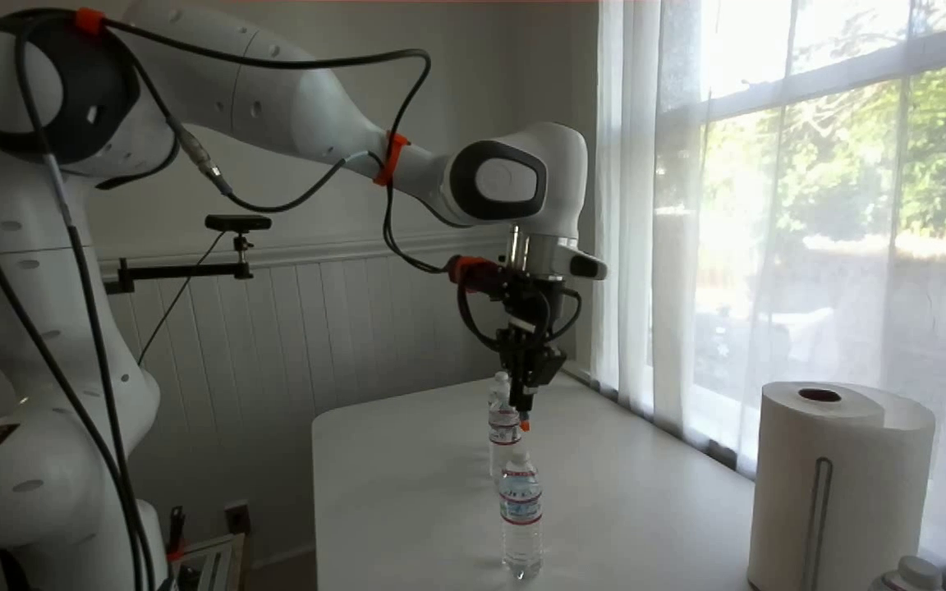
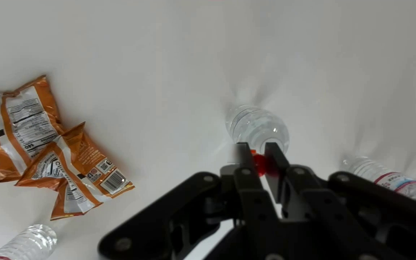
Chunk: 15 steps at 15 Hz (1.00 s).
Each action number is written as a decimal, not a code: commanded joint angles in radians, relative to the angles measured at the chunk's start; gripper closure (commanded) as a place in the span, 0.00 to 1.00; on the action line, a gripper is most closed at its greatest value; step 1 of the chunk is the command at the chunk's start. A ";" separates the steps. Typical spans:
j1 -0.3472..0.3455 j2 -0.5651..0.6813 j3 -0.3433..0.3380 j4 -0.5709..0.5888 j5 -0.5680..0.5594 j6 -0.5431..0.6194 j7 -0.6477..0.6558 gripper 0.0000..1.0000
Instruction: Pick up the water bottle to the far right and move it to the left, pick up the small orange toy and put it on top of the rightmost water bottle
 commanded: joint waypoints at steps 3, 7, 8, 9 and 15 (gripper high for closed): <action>0.012 -0.036 0.001 -0.095 0.016 0.040 -0.092 0.96; 0.019 -0.016 0.004 -0.113 0.024 0.106 -0.140 0.96; 0.019 -0.011 0.004 -0.114 0.029 0.121 -0.147 0.96; 0.019 -0.009 0.004 -0.117 0.037 0.137 -0.157 0.96; 0.030 0.015 0.016 -0.121 0.087 0.190 -0.193 0.96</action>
